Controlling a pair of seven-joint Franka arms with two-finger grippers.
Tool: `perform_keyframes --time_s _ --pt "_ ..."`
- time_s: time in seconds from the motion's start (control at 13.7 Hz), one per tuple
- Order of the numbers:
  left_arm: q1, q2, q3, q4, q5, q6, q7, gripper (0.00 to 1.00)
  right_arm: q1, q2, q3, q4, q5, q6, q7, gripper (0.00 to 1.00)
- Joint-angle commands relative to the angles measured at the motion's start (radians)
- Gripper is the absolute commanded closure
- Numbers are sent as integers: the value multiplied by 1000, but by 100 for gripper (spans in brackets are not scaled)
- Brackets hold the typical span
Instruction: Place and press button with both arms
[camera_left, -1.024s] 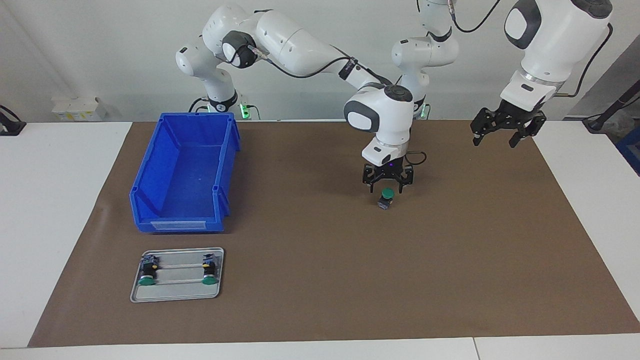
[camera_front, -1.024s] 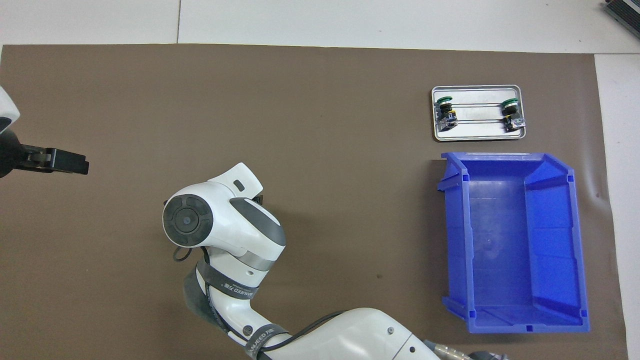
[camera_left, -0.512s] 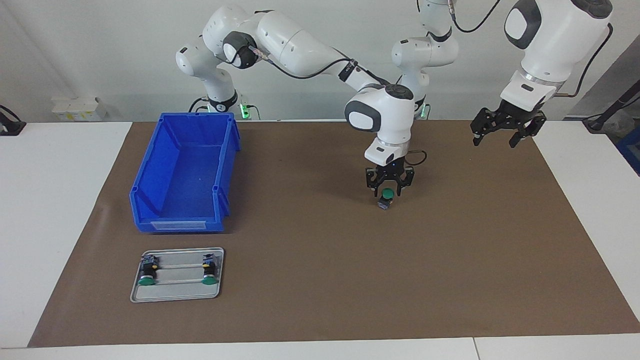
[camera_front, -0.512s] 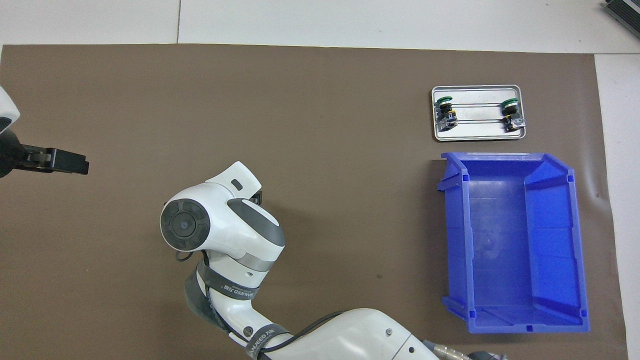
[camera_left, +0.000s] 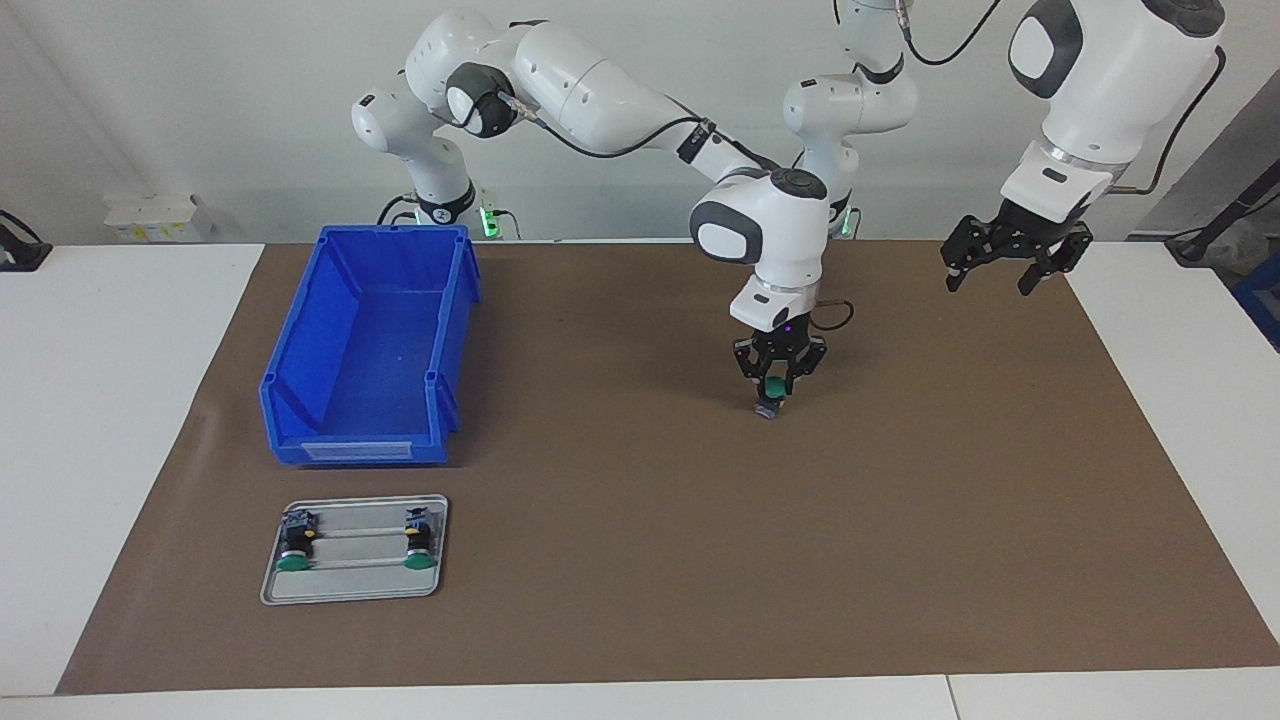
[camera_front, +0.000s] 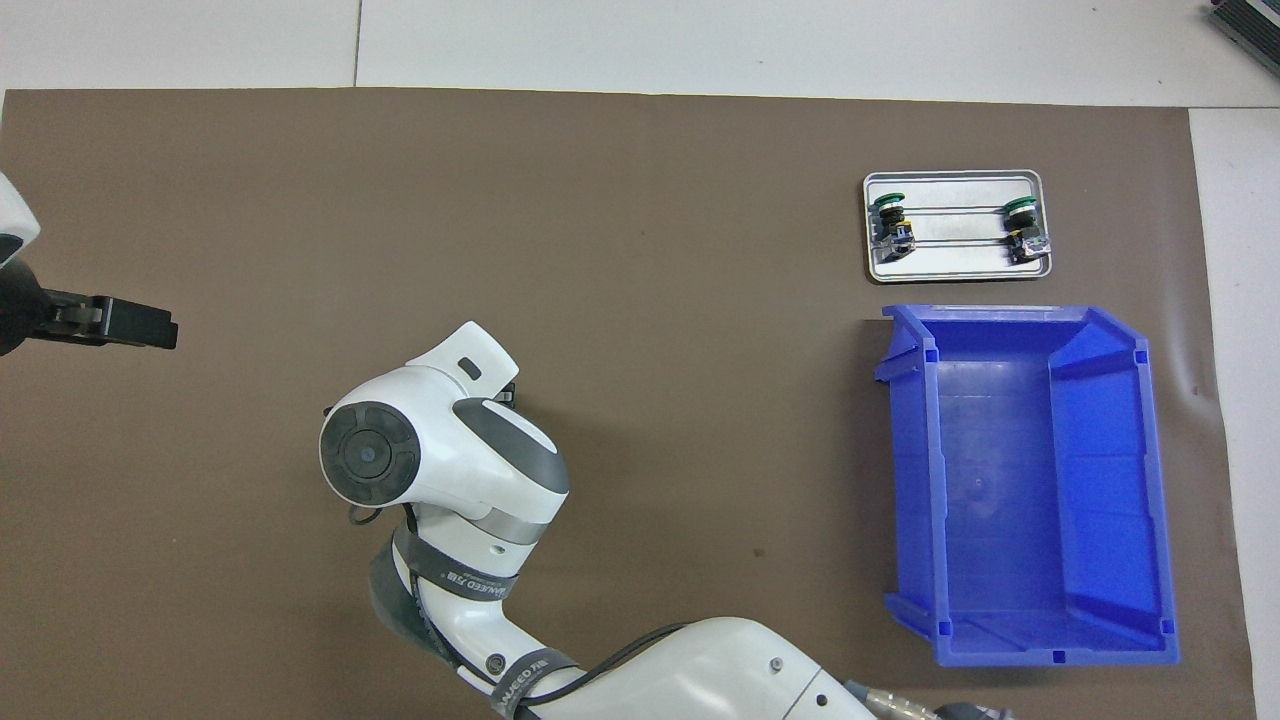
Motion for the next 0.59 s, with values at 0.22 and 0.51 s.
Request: perform_keyframes --time_s 0.22,0.51 --pt "8 -19 -4 -18 12 -1 -11 0 -25 -53 -1 -6 -21 -13 -2 100" --pt "8 -19 -4 -18 12 -1 -11 0 -161 -321 -3 -297 -7 11 1 100"
